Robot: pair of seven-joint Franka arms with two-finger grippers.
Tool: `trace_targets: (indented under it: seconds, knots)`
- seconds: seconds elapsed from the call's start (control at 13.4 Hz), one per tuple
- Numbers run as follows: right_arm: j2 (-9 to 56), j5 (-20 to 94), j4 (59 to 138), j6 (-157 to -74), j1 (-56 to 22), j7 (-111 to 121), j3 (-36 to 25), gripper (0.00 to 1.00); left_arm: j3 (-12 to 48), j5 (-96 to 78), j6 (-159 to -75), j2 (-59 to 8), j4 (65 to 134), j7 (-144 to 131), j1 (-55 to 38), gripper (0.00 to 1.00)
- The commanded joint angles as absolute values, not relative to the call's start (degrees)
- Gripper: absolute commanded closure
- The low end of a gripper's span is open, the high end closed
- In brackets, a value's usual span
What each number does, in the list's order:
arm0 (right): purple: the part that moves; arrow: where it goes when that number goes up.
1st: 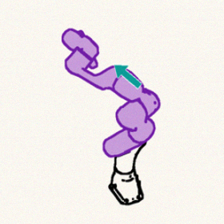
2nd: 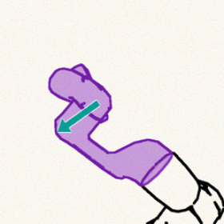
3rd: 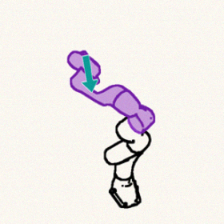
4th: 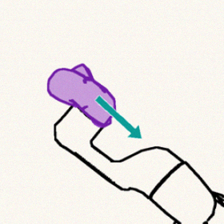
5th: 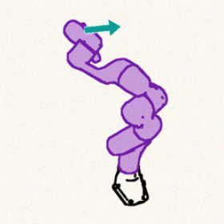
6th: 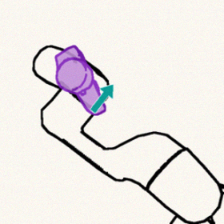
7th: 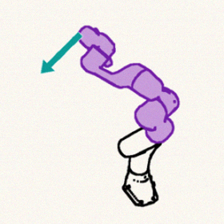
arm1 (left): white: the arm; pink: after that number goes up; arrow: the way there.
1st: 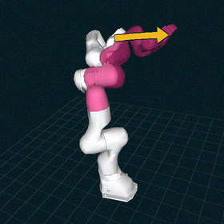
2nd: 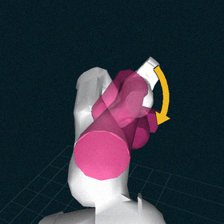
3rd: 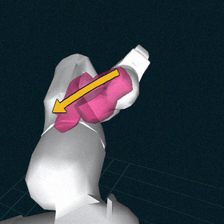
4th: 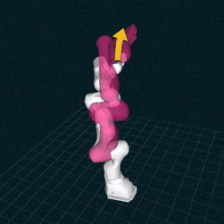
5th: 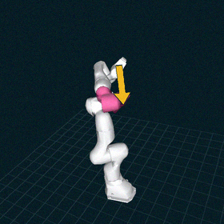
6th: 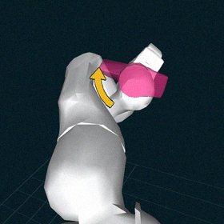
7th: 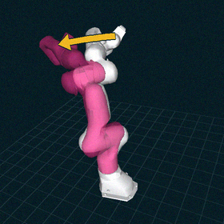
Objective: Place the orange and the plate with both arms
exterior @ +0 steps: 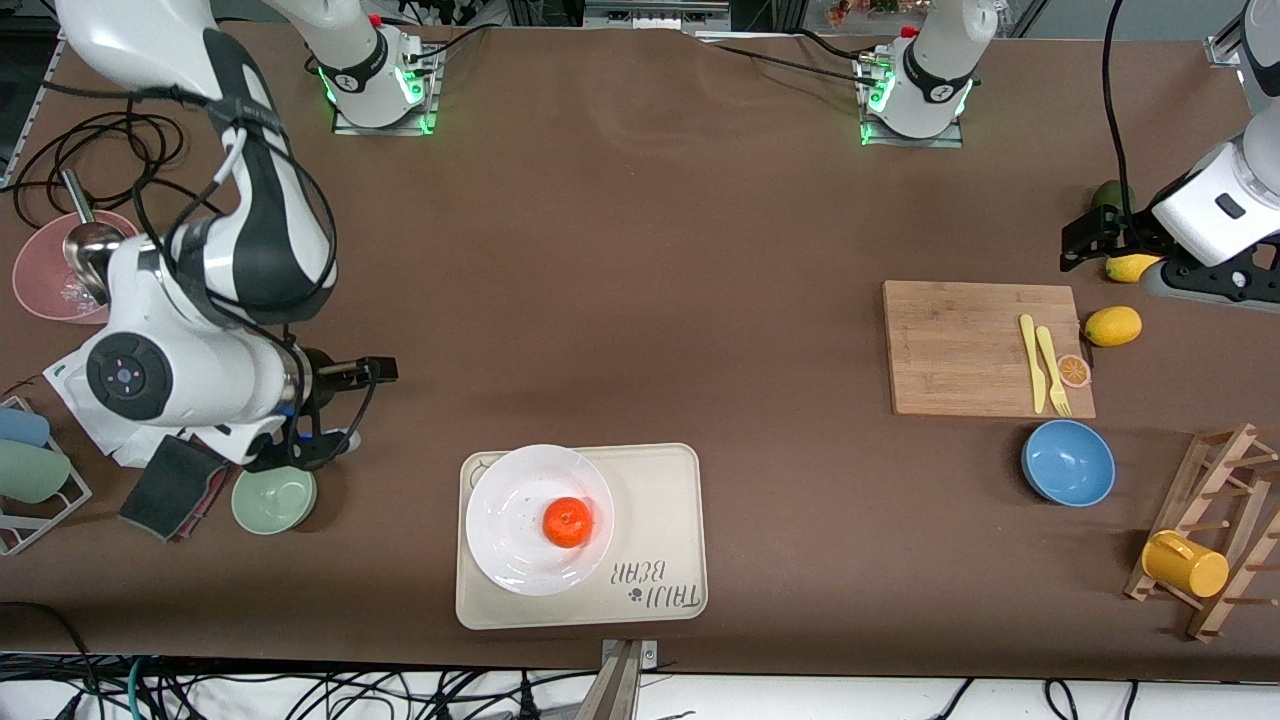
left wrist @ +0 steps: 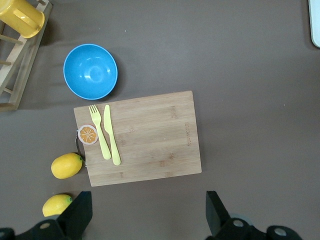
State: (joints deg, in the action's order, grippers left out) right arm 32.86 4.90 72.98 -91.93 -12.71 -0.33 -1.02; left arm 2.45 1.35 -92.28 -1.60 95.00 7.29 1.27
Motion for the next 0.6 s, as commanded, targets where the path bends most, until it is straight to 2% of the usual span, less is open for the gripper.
trace_targets:
  seconds: [0.0,0.15,0.37,0.52]
  knots:
    - [25.42,1.86,80.31,-91.32,-14.06,-3.33,-1.41,0.0,2.11,-0.35,-92.02,-0.97,95.45,8.96,1.32,0.0]
    - [19.81,0.53,86.71,-92.89,-14.33,-4.13,-1.23,0.0,2.11,-0.35,-92.02,-0.97,95.45,8.96,1.32,0.0]
    - [7.51,0.18,103.48,-102.37,-13.8,-4.31,-1.49,0.0,2.11,-0.35,-92.02,-0.97,95.45,8.96,1.32,0.0]
    - [2.57,0.09,106.96,-102.84,-12.23,-3.52,-1.84,0.0,2.11,-0.35,-92.02,-0.97,95.45,8.96,1.32,0.0]
